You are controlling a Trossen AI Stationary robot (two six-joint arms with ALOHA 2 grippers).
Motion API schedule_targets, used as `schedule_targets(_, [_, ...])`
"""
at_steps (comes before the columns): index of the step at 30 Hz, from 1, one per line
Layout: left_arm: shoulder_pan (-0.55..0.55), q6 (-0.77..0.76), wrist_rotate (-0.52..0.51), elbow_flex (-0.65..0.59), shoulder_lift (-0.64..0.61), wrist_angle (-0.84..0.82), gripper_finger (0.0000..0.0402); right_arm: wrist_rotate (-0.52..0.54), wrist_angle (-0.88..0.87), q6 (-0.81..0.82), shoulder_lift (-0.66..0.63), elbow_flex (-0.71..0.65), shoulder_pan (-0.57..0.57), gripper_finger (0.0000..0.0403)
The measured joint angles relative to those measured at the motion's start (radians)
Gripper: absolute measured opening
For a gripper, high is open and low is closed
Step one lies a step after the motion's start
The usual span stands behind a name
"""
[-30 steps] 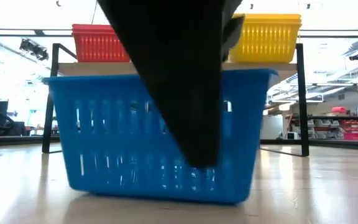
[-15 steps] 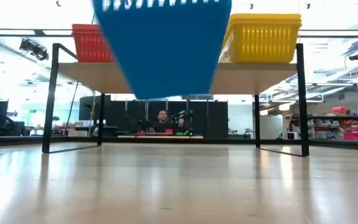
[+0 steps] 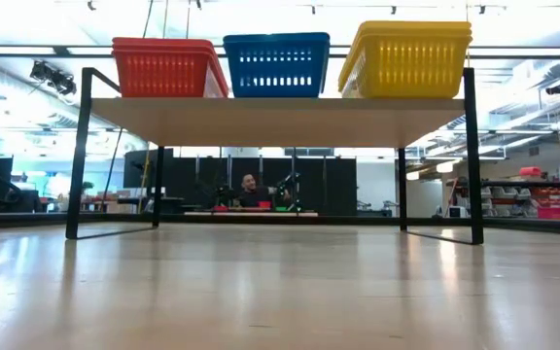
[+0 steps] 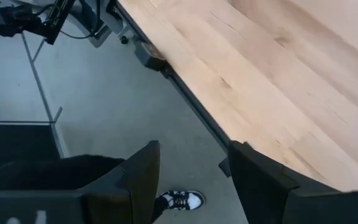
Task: Stack baskets on shelf by color
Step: Stack the blue bin on top of the blue bin on the shelf
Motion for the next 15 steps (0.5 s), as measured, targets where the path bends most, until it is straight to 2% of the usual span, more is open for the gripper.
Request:
schedule_targets(3, [0.001,0.121,-0.084,-0.001,-0.029,-0.009,0.0001,0.0,0.006,0.001,0.0,0.0,-0.002,0.0197])
schedule_targets(6, [0.029,0.211,-0.164,0.0,-0.053,-0.098,0.0001,0.0,0.012,0.002,-0.001,0.0,-0.011,0.0197])
schedule_targets(11, [0.118,0.232,-0.13,-0.004,-0.054,-0.263,0.0002,0.0,0.035,0.0,-0.001,0.0,-0.029,0.0197])
schedule_targets(15, [0.179,0.258,-0.06,-0.026,-0.048,-0.29,0.0003,0.0,0.038,-0.024,-0.001,0.0,-0.038,0.0197])
